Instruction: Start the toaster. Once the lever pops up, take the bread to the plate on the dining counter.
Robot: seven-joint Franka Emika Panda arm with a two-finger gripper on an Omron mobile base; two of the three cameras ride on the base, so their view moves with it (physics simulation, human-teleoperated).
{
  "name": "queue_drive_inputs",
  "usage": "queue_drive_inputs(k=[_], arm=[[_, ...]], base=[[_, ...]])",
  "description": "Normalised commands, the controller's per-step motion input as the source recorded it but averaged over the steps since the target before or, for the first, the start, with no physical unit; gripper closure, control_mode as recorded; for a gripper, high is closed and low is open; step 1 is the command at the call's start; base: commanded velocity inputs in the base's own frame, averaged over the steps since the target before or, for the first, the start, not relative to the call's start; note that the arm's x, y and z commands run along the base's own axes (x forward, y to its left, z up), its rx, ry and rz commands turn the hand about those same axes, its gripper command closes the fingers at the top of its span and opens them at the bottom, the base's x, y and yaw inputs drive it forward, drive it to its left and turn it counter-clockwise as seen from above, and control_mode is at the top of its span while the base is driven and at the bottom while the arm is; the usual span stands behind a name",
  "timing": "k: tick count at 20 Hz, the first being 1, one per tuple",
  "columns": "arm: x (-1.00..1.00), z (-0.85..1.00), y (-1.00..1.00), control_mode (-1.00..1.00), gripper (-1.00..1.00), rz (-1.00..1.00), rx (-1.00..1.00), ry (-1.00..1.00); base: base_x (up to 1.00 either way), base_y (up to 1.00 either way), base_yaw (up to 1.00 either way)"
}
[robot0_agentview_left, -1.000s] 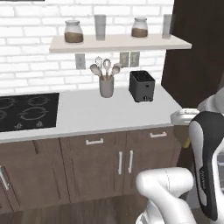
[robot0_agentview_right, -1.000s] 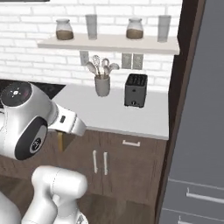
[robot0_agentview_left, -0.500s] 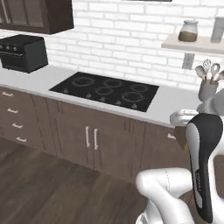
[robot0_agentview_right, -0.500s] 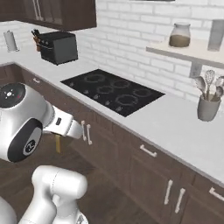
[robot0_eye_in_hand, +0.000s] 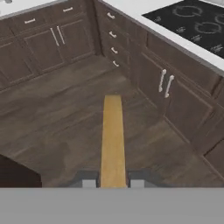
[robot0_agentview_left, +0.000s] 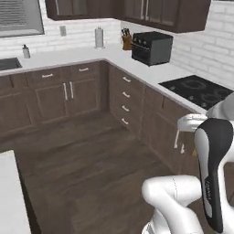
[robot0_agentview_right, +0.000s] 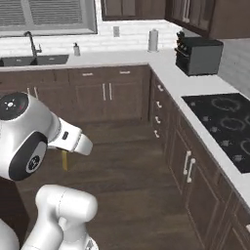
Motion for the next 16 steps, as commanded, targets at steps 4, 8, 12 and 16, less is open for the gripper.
queue_drive_inputs(k=[4, 8, 12, 16], arm=[[0.0, 0.0, 0.0, 1.0, 1.0, 0.0, 0.0, 0.0], [0.0, 0.0, 0.0, 1.0, 1.0, 0.0, 0.0, 0.0], [0.0, 0.0, 0.0, 1.0, 1.0, 0.0, 0.0, 0.0], [0.0, 0.0, 0.0, 1.0, 1.0, 0.0, 0.0, 0.0]], base=[[-0.24, 0.26, 0.99], [-0.31, 0.22, 0.99], [-0.62, 0.18, 0.93], [-0.94, 0.2, 0.83]])
